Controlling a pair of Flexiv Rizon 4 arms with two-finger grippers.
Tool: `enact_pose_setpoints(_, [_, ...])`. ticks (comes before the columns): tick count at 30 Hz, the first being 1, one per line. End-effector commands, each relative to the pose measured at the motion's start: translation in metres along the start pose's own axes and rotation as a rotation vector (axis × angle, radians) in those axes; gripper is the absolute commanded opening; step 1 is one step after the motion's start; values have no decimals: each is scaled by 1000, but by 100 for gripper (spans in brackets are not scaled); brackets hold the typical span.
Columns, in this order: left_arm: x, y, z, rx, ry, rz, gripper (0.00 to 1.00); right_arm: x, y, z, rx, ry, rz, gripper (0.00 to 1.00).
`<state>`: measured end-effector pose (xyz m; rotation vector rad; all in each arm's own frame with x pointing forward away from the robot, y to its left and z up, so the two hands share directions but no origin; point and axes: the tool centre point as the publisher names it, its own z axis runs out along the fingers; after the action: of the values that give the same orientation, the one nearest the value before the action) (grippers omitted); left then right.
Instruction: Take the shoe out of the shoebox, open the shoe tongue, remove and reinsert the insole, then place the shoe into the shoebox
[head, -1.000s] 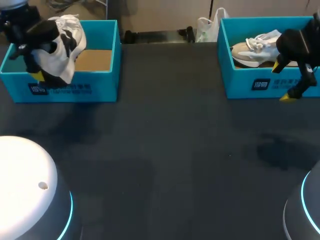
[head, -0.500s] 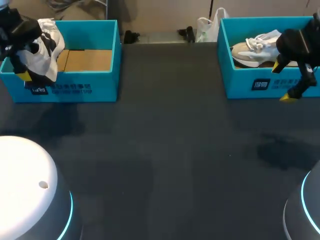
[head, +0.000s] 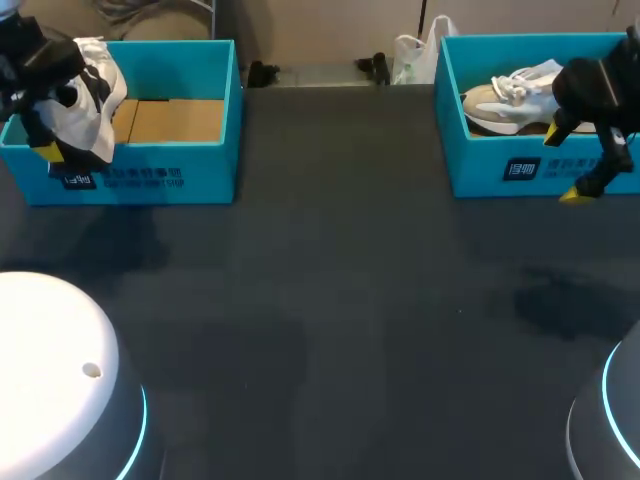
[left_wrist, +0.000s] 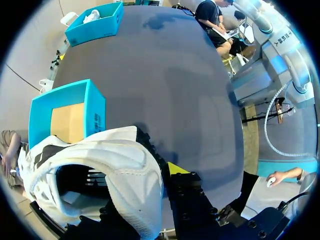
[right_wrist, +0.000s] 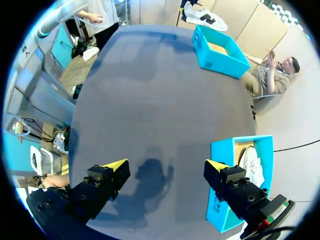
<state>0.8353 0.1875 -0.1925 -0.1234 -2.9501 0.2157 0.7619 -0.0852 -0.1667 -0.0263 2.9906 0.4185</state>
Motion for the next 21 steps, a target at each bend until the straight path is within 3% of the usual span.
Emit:
enact_pose_setpoints(1, [1, 2, -3, -29, -5, 22, 0, -1, 0, 1, 2, 2, 1, 100])
enact_pose_setpoints(10, [-10, 36, -21, -63, 2, 55, 0, -1, 0, 1, 2, 2, 1, 100])
enact_pose_setpoints(21, [-56, 78, -42, -65, 11, 82, 0, -1, 0, 1, 2, 2, 1, 100])
